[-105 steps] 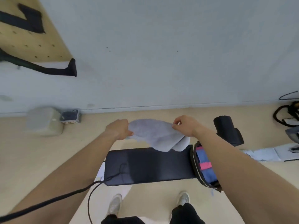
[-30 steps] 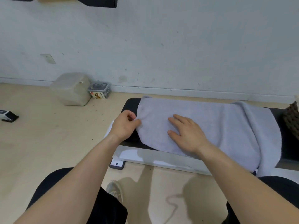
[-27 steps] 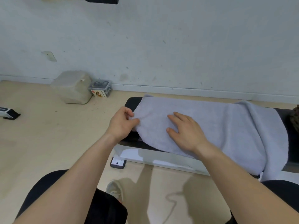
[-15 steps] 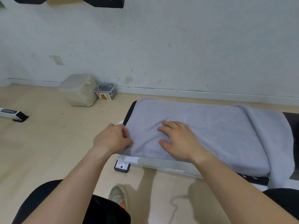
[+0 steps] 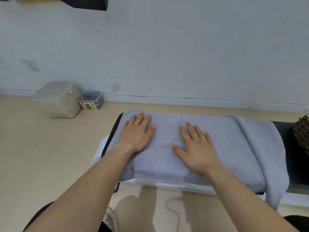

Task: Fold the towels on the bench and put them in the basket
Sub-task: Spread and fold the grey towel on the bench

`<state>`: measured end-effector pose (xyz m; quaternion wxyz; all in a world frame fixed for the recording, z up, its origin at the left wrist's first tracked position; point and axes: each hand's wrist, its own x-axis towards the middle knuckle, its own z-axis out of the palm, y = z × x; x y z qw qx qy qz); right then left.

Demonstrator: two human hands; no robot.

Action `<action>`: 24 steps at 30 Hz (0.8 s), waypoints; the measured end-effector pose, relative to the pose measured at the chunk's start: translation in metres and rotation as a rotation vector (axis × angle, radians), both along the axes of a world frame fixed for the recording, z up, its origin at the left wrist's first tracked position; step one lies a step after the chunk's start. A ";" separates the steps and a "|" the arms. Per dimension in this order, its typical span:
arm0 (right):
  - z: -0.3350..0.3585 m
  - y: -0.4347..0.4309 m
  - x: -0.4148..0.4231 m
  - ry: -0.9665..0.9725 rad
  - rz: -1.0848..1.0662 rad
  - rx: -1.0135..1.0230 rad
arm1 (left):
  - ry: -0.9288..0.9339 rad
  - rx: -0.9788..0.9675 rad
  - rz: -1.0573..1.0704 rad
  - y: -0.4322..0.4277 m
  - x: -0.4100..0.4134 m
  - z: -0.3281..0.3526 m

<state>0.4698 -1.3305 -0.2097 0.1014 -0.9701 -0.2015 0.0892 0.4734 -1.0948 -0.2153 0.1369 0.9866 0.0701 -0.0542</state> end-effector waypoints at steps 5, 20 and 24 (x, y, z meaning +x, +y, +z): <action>-0.013 -0.003 0.001 -0.016 0.091 -0.061 | 0.003 0.065 0.077 0.016 0.006 -0.007; 0.025 -0.074 0.002 -0.104 -0.063 0.205 | -0.221 0.008 -0.167 -0.097 -0.008 0.008; 0.036 -0.133 -0.003 -0.113 -0.234 0.253 | -0.239 -0.063 -0.314 -0.158 -0.003 0.019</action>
